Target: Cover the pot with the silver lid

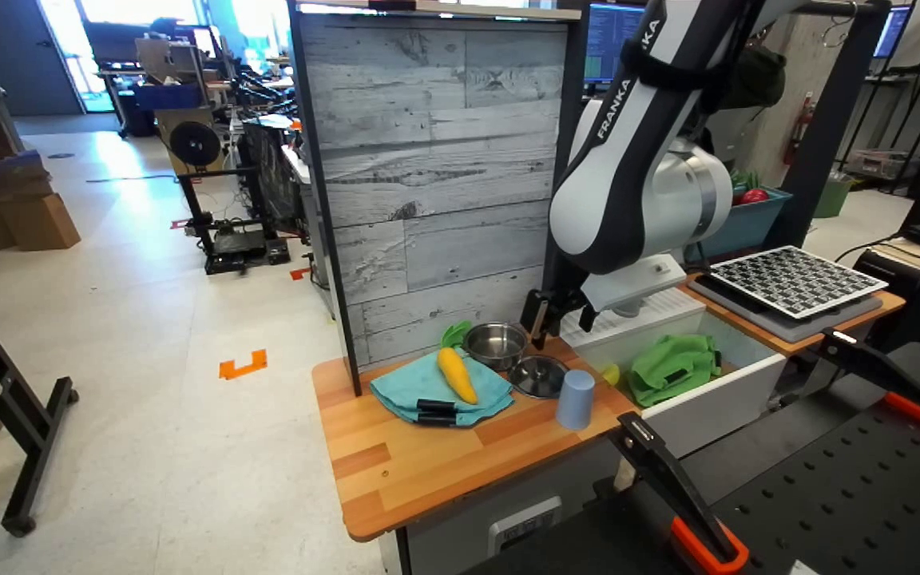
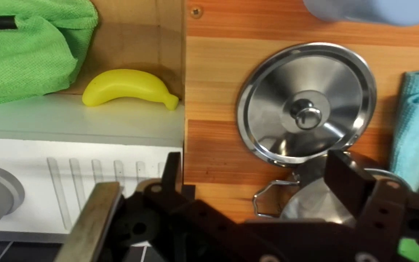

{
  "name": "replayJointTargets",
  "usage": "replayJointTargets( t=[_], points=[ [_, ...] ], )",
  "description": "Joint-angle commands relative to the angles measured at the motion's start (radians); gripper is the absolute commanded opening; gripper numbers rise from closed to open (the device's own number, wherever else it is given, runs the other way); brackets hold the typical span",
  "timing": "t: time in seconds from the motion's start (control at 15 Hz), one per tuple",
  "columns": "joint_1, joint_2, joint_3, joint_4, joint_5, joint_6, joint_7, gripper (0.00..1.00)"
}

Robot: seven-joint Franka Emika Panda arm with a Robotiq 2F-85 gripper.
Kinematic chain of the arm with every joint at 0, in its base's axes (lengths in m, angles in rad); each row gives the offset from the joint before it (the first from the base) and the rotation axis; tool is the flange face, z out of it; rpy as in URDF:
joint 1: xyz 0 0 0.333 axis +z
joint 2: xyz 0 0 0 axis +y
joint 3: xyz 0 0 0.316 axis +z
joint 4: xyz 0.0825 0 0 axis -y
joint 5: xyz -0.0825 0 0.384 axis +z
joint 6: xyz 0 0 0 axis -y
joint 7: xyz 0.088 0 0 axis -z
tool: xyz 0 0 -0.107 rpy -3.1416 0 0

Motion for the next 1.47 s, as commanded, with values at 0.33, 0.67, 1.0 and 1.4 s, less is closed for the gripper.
replayJointTargets(
  t=[0.33,0.67,1.0,1.4],
  points=[
    [0.101,-0.003,-0.037,-0.019,-0.014,-0.060,-0.035,1.00],
    [0.153,0.021,-0.067,0.002,-0.035,-0.112,-0.036,0.88],
    [0.156,0.033,-0.067,0.017,-0.034,-0.113,-0.048,0.40],
    [0.117,0.038,-0.051,0.050,-0.025,-0.118,-0.067,0.57]
  ],
)
